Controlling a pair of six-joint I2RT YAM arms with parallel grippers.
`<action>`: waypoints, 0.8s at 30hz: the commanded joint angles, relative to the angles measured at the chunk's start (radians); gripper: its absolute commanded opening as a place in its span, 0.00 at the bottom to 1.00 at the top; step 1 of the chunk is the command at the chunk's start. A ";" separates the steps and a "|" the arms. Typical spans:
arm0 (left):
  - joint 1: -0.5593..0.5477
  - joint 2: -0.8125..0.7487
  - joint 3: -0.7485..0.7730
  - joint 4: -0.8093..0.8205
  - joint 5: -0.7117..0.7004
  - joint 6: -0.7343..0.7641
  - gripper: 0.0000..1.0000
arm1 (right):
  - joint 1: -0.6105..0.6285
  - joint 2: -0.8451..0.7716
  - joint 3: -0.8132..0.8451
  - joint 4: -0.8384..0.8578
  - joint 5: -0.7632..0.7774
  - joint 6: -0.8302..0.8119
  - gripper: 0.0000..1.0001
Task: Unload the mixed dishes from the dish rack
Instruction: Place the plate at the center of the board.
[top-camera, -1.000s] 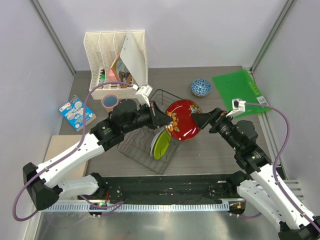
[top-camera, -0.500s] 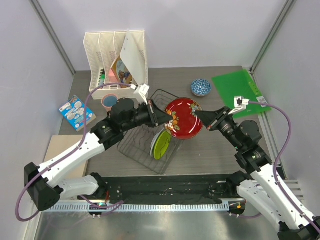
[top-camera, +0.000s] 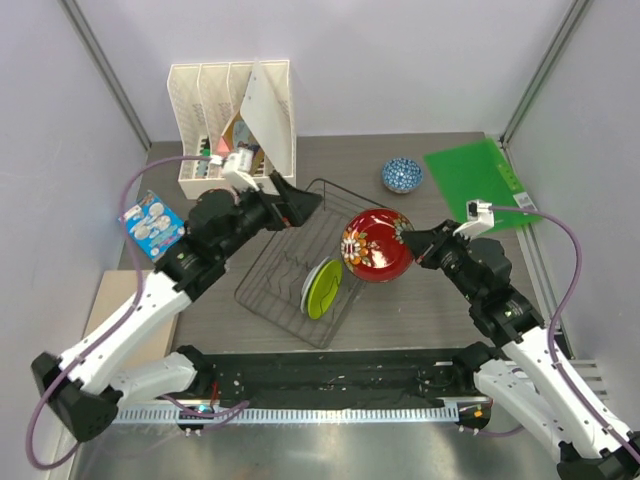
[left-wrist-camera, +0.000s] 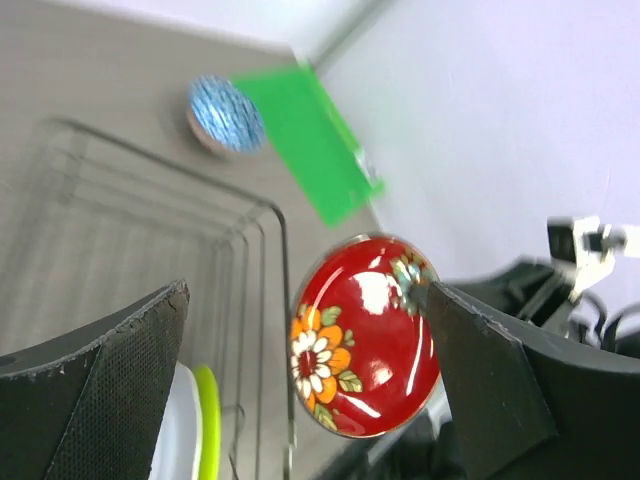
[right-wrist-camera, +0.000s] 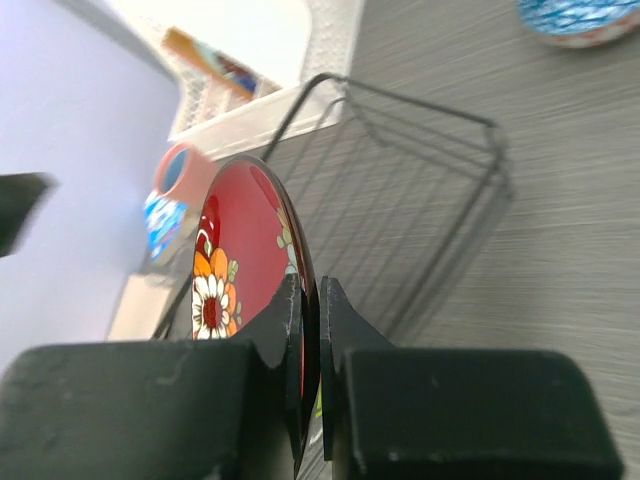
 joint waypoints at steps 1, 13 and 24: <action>0.033 -0.128 -0.023 0.007 -0.183 0.036 1.00 | -0.003 -0.002 0.094 -0.006 0.270 0.008 0.01; 0.032 -0.335 -0.203 -0.052 -0.247 0.046 1.00 | -0.423 0.239 0.109 0.048 0.193 0.209 0.01; 0.033 -0.418 -0.284 -0.066 -0.215 0.013 1.00 | -0.713 0.504 0.016 0.453 0.205 0.305 0.01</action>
